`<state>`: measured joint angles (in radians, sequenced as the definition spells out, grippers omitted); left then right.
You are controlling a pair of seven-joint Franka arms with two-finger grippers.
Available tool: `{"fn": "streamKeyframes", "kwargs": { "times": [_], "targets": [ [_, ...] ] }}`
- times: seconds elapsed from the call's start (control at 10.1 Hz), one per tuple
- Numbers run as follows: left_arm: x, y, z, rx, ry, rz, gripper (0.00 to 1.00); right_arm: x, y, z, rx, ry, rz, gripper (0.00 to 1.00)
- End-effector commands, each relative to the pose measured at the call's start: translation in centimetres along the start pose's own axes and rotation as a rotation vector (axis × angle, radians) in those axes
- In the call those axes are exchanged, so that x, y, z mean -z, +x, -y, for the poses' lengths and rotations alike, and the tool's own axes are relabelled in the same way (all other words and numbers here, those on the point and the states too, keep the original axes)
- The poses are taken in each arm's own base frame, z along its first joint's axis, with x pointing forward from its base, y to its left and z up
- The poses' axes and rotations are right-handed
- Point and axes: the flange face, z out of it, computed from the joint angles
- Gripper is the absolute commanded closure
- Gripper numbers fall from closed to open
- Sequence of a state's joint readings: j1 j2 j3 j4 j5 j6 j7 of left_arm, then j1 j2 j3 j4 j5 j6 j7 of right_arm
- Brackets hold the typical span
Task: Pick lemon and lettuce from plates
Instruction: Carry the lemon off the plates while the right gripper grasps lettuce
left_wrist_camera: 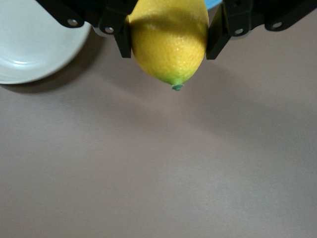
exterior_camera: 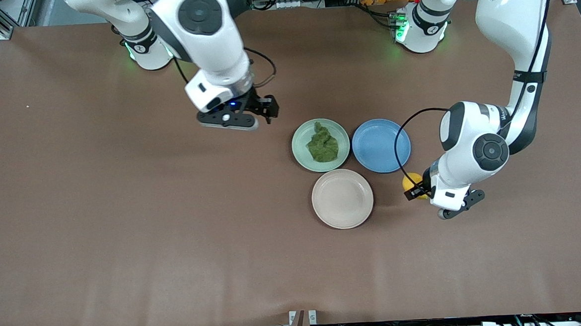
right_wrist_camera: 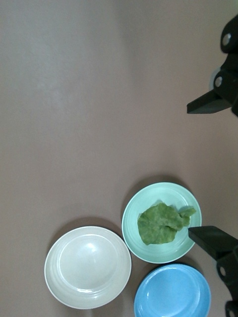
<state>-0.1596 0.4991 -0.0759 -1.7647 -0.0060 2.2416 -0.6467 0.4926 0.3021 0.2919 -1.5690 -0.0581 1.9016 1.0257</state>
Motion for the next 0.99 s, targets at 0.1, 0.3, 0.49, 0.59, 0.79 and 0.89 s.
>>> {"fn": "streamKeyframes", "kwargs": {
  "times": [0.1,0.3,0.49,0.59,0.79,0.89],
  "targets": [
    [-1.1,1.0,4.3,-0.086,0.036,-0.014,1.00,-4.2,-2.2,3.4,-0.050,-0.026,-0.014,0.00],
    [-1.8,2.5,6.3,-0.120,0.033,-0.012,1.00,-6.7,-4.4,5.9,-0.085,0.005,-0.024,0.00],
    [-3.4,3.3,7.1,-0.135,0.026,-0.017,1.00,-11.1,-6.8,8.9,-0.128,0.017,-0.077,0.00],
    [-3.7,3.7,7.6,-0.152,0.031,-0.021,1.00,-13.7,-7.8,10.4,-0.155,0.006,-0.101,0.00],
    [-4.3,4.9,9.9,-0.197,0.051,-0.018,1.00,-17.3,-8.7,11.9,-0.199,-0.016,-0.107,0.00],
    [-4.3,5.0,10.1,-0.208,0.050,-0.017,0.72,-18.7,-9.3,12.4,-0.204,-0.017,-0.107,0.00]
  ]
}}
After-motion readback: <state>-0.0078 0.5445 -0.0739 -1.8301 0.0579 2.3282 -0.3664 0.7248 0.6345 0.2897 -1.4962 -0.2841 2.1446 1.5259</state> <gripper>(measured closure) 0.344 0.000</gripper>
